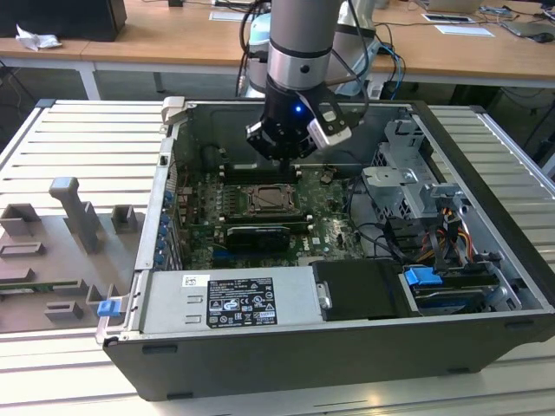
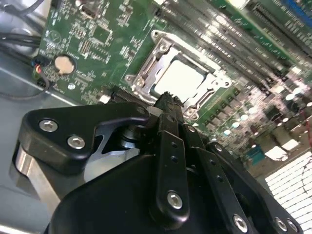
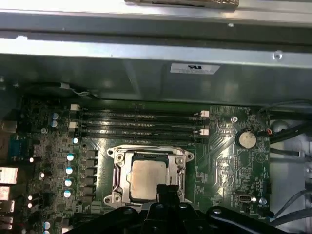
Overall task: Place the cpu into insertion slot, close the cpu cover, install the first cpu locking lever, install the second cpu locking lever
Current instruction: 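Install the second cpu locking lever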
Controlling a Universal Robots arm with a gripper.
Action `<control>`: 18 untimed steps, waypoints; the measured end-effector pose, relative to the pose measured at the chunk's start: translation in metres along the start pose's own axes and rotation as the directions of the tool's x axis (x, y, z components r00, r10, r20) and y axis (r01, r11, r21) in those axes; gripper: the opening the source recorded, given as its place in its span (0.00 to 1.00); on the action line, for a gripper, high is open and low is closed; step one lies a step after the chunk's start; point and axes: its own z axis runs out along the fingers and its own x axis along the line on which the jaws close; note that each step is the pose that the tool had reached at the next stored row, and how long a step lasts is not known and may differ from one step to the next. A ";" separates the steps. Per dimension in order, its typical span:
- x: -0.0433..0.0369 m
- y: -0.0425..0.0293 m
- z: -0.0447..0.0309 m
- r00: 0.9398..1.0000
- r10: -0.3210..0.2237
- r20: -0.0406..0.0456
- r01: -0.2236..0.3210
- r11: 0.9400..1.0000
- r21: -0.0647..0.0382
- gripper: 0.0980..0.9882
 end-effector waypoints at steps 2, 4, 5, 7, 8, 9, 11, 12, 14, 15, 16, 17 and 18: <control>0.0002 -0.0067 0.0008 1.000 0.001 -0.013 -0.001 1.000 0.001 0.01; 0.0004 -0.0118 0.0009 1.000 0.001 -0.014 -0.001 1.000 0.003 0.01; 0.0005 -0.0137 0.0010 1.000 0.001 -0.014 -0.001 1.000 0.003 0.01; 0.0007 -0.0186 0.0020 1.000 0.001 -0.014 -0.001 1.000 0.004 0.01; 0.0011 -0.0193 0.0028 1.000 0.001 -0.014 -0.001 1.000 0.004 0.01; 0.0018 -0.0211 0.0037 1.000 0.001 -0.014 -0.001 1.000 0.004 0.01; 0.0031 -0.0268 0.0051 1.000 0.001 -0.014 -0.001 1.000 0.004 0.01; 0.0043 -0.0323 0.0063 1.000 0.001 -0.014 -0.001 1.000 0.004 0.01; 0.0059 -0.0383 0.0077 1.000 0.000 -0.014 0.000 1.000 0.004 0.01; 0.0085 -0.0425 0.0094 1.000 0.000 -0.014 0.000 1.000 0.004 0.01; 0.0114 -0.0433 0.0103 1.000 0.000 -0.014 0.000 1.000 0.004 0.01; 0.0150 -0.0436 0.0112 1.000 0.000 -0.014 0.000 1.000 0.004 0.01; 0.0209 -0.0437 0.0127 1.000 -0.001 -0.014 0.001 1.000 0.004 0.01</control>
